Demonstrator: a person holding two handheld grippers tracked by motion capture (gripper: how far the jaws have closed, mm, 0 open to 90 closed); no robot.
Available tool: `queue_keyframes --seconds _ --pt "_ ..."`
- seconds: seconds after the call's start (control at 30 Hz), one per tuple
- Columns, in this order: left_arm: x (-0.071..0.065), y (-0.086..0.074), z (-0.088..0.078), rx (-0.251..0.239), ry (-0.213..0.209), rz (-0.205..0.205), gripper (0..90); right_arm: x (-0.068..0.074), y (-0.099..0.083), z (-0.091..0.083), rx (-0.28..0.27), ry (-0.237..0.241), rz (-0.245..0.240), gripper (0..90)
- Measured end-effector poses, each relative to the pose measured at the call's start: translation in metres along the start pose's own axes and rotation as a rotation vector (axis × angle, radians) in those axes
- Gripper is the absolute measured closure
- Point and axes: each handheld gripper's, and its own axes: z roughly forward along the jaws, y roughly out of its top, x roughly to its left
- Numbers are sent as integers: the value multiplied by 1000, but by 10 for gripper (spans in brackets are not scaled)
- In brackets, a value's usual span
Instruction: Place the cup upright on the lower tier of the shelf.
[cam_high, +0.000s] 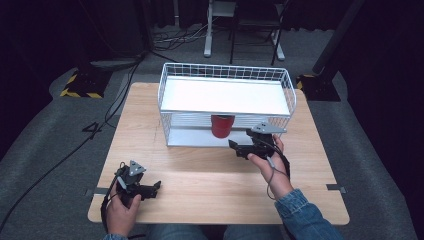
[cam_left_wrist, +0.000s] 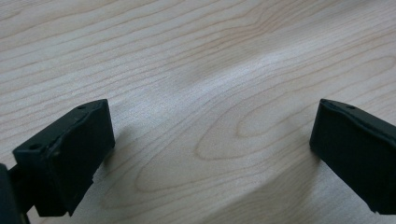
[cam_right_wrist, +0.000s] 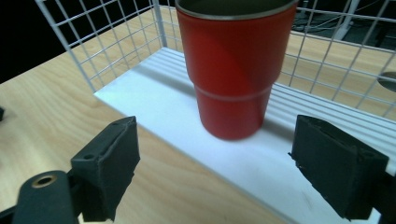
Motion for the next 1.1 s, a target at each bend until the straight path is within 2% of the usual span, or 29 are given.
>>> queue_keyframes --seconds 0.13,0.3,0.43,0.87,1.1 --pt "0 1 1 0 3 -4 1 -7 -5 -16 10 22 -21 159" --pt "0 3 3 -3 8 -14 1 -16 -13 -40 24 28 -75 159" --pt "0 4 4 0 11 -12 1 -24 -19 -56 31 23 -90 159" --pt "0 4 4 0 10 -12 1 -56 -43 -102 40 -40 -47 160" --pt "0 4 4 0 10 -13 1 -74 -62 -116 82 -72 -4 160"
